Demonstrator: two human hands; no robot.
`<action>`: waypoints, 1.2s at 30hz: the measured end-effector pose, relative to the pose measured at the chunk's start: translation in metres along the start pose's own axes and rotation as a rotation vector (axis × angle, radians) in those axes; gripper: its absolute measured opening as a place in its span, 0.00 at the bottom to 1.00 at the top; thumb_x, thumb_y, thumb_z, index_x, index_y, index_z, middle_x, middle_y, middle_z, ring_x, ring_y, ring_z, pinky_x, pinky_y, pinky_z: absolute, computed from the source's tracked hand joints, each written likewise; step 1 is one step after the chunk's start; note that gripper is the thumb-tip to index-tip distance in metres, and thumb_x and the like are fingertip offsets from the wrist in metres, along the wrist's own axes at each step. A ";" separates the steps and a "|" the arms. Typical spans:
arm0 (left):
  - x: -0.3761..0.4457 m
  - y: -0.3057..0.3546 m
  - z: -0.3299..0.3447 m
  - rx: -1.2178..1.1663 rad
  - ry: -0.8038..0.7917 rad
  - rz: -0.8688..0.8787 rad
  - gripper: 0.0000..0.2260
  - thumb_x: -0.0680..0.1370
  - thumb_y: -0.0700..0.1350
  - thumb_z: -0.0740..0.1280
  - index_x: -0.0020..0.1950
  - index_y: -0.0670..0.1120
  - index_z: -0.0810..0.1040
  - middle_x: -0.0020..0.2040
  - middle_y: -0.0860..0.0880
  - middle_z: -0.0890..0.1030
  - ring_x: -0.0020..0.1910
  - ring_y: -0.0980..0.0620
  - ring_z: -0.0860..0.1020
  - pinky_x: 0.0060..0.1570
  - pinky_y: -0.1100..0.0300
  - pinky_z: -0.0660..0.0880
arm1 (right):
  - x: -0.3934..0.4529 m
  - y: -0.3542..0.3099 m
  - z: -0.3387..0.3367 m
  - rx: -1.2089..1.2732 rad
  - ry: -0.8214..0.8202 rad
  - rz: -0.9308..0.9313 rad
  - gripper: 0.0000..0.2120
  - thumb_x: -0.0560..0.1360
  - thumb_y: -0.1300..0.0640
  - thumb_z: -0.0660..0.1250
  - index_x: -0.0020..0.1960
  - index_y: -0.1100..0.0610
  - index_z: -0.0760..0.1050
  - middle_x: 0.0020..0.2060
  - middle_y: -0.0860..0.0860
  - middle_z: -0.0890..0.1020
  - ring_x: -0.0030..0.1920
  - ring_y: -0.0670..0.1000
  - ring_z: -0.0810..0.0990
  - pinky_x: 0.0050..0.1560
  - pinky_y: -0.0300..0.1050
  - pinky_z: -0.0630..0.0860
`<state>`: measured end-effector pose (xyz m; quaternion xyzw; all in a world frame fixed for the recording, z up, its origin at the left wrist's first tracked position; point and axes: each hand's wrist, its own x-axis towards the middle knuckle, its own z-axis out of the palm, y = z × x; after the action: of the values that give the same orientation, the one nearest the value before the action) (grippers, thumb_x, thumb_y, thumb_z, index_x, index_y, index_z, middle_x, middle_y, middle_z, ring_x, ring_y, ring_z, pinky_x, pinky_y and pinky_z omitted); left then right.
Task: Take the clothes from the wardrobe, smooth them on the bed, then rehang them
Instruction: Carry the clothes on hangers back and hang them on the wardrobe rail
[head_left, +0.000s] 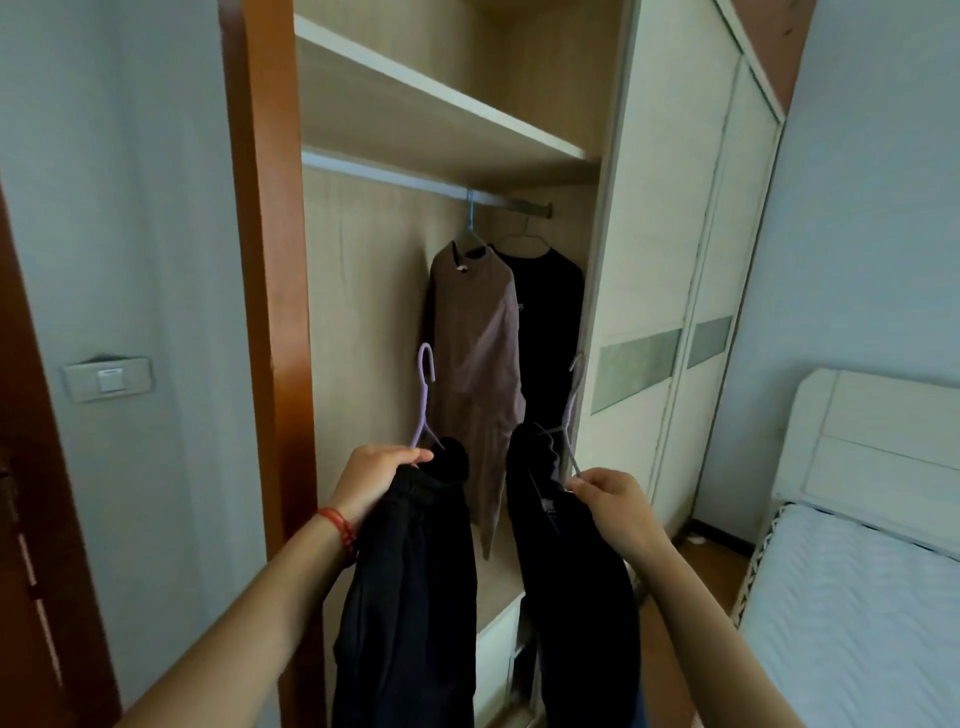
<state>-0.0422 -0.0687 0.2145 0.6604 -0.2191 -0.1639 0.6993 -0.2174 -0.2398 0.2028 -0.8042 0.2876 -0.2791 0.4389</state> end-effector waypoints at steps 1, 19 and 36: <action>0.011 0.001 0.001 -0.026 0.002 -0.008 0.08 0.74 0.33 0.63 0.40 0.40 0.81 0.21 0.56 0.80 0.25 0.61 0.79 0.29 0.73 0.74 | 0.009 -0.002 0.004 -0.005 0.001 -0.014 0.14 0.76 0.59 0.61 0.44 0.72 0.75 0.32 0.58 0.75 0.32 0.54 0.73 0.36 0.45 0.67; 0.155 0.003 0.001 -0.253 -0.035 -0.049 0.07 0.71 0.34 0.67 0.33 0.42 0.79 0.17 0.53 0.76 0.17 0.60 0.74 0.19 0.72 0.68 | 0.113 -0.036 0.057 0.039 -0.011 0.052 0.10 0.76 0.58 0.63 0.39 0.56 0.79 0.36 0.60 0.75 0.37 0.56 0.71 0.42 0.48 0.67; 0.270 -0.004 0.014 -0.130 0.239 0.034 0.09 0.73 0.35 0.66 0.51 0.37 0.82 0.35 0.44 0.85 0.33 0.61 0.81 0.37 0.67 0.73 | 0.289 -0.039 0.086 0.117 -0.217 -0.224 0.10 0.75 0.62 0.65 0.36 0.57 0.80 0.37 0.56 0.78 0.40 0.49 0.75 0.43 0.38 0.70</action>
<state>0.1802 -0.2213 0.2354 0.6248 -0.1344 -0.0861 0.7643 0.0476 -0.3797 0.2534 -0.8296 0.1302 -0.2542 0.4798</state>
